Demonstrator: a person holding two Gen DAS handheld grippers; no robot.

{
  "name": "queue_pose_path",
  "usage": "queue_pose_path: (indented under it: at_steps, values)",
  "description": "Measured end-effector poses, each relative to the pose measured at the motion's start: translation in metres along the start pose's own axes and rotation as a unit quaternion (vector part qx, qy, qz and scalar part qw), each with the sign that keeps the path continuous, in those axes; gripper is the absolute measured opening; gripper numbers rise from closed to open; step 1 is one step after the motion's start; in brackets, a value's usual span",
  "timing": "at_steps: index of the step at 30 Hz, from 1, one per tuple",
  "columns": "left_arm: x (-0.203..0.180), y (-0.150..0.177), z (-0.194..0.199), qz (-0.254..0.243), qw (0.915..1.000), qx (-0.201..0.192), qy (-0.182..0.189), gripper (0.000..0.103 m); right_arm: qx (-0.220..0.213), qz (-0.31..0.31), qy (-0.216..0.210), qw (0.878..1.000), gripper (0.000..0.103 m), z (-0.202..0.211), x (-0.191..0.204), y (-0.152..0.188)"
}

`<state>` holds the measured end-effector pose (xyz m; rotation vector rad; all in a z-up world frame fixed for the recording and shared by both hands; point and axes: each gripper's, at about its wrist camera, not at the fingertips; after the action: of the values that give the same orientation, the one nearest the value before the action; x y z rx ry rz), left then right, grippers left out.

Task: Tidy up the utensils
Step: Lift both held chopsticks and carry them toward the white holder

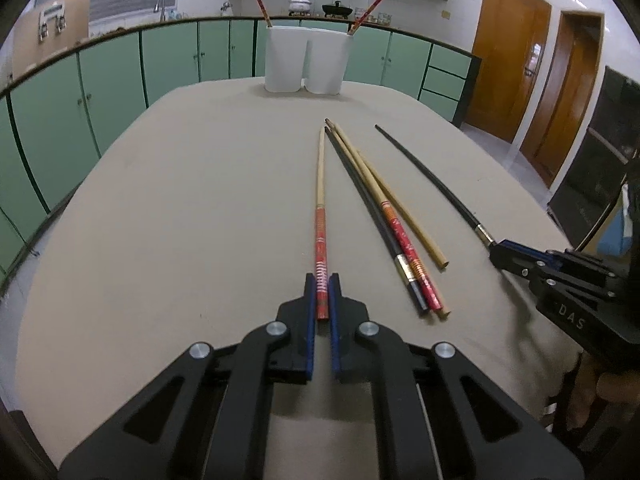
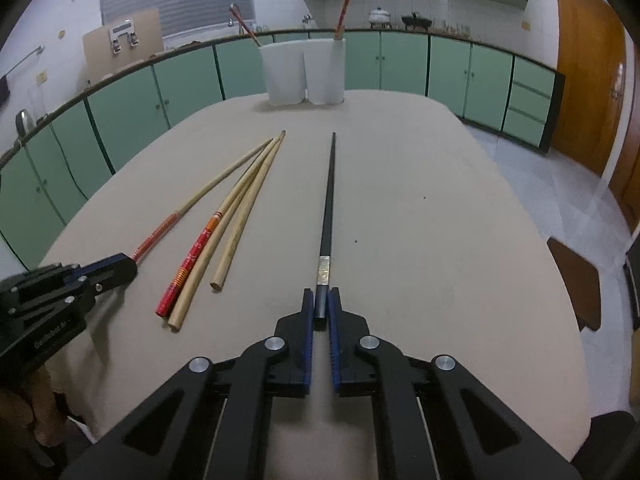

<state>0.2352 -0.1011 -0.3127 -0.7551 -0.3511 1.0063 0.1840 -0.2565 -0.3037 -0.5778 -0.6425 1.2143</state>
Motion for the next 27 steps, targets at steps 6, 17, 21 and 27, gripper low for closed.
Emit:
queue_pose_path:
  at_steps: [6, 17, 21, 27]
  values:
    - [0.005, -0.022, 0.036, 0.027, 0.9995, -0.012, 0.010, 0.005, -0.025, -0.003, -0.013, 1.000, 0.007, 0.052, -0.005, -0.033]
    - [0.012, -0.096, 0.108, -0.005, 0.9970, -0.077, 0.000, 0.005, -0.041, 0.048, -0.048, 0.997, 0.006, 0.113, 0.004, -0.137]
    - [0.018, -0.128, 0.113, -0.015, 0.9974, -0.069, 0.014, 0.005, -0.019, 0.071, -0.057, 0.996, 0.006, 0.109, 0.011, -0.170]
    - [0.027, -0.169, 0.104, -0.032, 0.9981, -0.040, 0.032, 0.005, 0.031, 0.081, -0.066, 0.994, 0.006, 0.090, 0.013, -0.218]
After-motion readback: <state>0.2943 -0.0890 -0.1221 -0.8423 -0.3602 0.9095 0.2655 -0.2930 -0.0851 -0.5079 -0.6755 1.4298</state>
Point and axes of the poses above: each gripper's, at about its wrist camera, not at the fingertips, and z roughly against the way its jaws point, x to its left, y to its underside, and after that the axes turned 4 degrees about -z, right-handed
